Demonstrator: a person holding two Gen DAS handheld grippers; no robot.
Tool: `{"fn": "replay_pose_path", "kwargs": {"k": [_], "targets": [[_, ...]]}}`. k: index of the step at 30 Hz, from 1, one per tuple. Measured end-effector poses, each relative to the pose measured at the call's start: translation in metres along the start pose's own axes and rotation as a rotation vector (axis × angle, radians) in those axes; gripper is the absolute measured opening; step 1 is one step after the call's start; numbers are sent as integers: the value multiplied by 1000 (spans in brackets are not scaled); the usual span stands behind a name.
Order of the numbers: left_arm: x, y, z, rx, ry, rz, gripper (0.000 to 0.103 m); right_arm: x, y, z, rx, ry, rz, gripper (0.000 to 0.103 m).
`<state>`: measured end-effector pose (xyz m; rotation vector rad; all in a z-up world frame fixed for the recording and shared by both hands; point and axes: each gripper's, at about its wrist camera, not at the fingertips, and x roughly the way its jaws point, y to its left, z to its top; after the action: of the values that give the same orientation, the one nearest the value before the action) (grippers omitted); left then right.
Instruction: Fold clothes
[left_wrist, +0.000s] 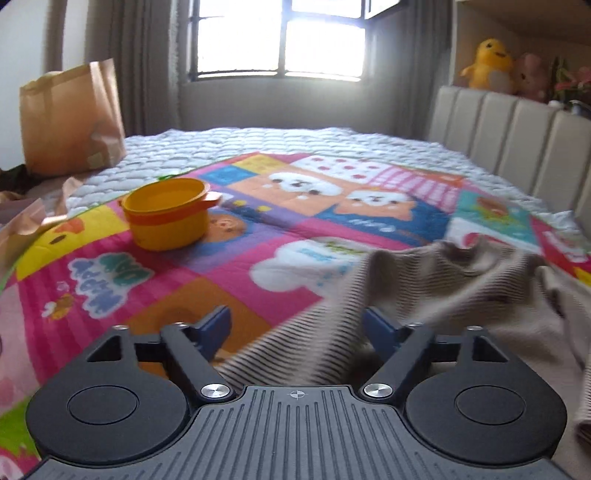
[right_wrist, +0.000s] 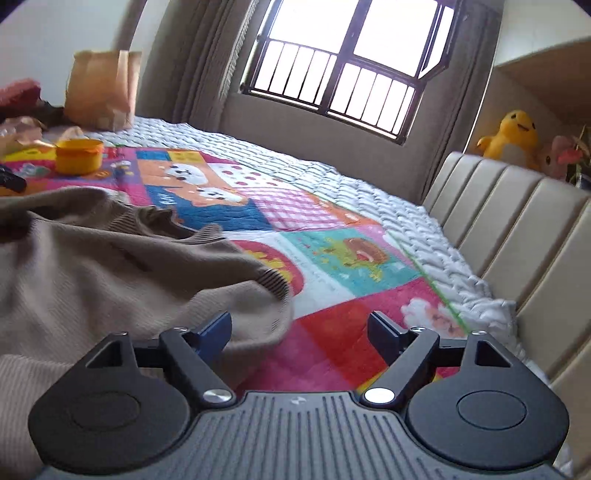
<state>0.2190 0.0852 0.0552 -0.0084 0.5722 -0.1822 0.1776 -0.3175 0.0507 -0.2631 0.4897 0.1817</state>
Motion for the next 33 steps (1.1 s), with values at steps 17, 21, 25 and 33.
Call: {"fn": "replay_pose_path", "kwargs": {"k": [17, 21, 25, 33], "targets": [[-71, -58, -102, -74, 204, -119, 36, -89, 41, -95, 423, 137, 192, 17], [-90, -67, -112, -74, 242, -195, 30, -112, 38, -104, 375, 165, 188, 13], [-115, -66, -120, -38, 234, -246, 35, -131, 35, -110, 331, 151, 132, 14], [-134, 12, -94, -34, 119, 87, 65, -148, 63, -84, 188, 12, 135, 49]]}}
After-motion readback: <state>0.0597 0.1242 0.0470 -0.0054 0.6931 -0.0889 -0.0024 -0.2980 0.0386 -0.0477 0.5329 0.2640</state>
